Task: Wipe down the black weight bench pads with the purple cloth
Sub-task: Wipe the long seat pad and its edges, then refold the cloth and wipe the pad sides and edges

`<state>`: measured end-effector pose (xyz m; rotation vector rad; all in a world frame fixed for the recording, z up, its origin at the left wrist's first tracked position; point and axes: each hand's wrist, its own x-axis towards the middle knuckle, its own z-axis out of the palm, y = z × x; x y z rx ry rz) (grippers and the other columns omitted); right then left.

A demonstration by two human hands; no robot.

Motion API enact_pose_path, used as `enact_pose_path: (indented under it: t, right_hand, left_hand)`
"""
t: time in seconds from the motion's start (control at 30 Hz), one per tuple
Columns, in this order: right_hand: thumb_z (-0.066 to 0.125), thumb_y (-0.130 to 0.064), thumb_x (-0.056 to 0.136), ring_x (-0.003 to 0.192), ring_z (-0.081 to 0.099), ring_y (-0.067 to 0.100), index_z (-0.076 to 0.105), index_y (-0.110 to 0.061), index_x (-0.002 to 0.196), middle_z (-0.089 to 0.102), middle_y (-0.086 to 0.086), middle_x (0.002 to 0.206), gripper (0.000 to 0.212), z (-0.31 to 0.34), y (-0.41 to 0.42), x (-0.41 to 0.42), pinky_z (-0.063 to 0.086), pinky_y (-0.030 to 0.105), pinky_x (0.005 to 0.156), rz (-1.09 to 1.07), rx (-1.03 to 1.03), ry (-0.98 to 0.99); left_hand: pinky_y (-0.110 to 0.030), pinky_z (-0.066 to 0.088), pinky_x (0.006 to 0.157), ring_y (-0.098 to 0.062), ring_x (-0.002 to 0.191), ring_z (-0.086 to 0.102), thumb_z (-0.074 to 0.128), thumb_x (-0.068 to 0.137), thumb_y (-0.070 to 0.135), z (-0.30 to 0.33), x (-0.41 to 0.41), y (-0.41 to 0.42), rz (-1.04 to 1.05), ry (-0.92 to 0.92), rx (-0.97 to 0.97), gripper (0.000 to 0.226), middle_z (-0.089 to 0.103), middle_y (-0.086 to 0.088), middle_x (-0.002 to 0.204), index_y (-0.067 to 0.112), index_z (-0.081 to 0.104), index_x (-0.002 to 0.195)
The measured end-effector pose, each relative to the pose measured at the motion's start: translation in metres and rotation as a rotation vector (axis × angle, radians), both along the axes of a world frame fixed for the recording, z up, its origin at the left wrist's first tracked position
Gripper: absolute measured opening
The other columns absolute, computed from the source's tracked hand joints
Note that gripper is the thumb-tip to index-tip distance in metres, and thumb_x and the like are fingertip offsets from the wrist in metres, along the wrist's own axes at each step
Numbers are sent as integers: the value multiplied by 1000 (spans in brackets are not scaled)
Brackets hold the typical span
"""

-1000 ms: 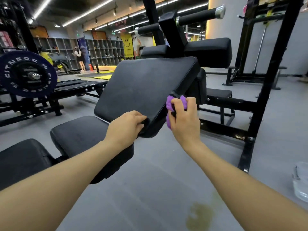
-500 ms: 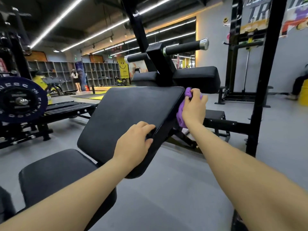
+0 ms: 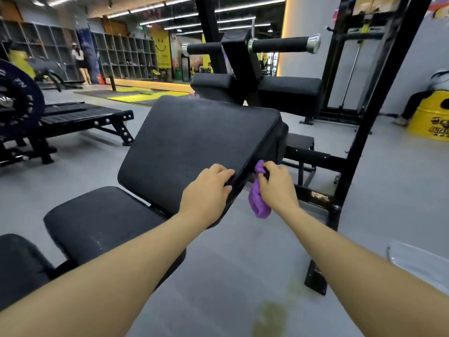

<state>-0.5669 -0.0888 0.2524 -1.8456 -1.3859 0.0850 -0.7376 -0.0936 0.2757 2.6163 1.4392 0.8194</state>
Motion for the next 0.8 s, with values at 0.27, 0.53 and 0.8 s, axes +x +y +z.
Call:
enact_pose_path:
  t: [0.27, 0.53, 0.8]
  right_hand:
    - [44, -26, 96, 85, 49, 20, 50, -20, 117, 43, 5, 115, 23, 30, -64, -56, 41, 31, 76, -14, -247, -29]
    - [58, -22, 89, 88, 45, 17, 54, -17, 119, 50, 11, 111, 31, 105, -160, -179, 33, 22, 76, 163, -433, 145]
    - [62, -19, 87, 87, 46, 9, 51, -16, 124, 45, 6, 113, 39, 240, -234, -329, 31, 9, 79, 395, -510, 373]
  left_hand:
    - [-40, 48, 87, -18, 117, 45, 45, 96, 27, 22, -58, -46, 92, -67, -414, 40, 42, 4, 132, 23, 42, 136]
    - [-30, 43, 95, -21, 112, 56, 50, 95, 32, 81, -166, -147, 264, -295, -863, 34, 59, -5, 122, 15, 58, 123]
    - [-34, 46, 93, -21, 101, 60, 43, 96, 41, 215, -299, -230, 369, -605, -1103, 34, 67, -5, 104, 16, 65, 103]
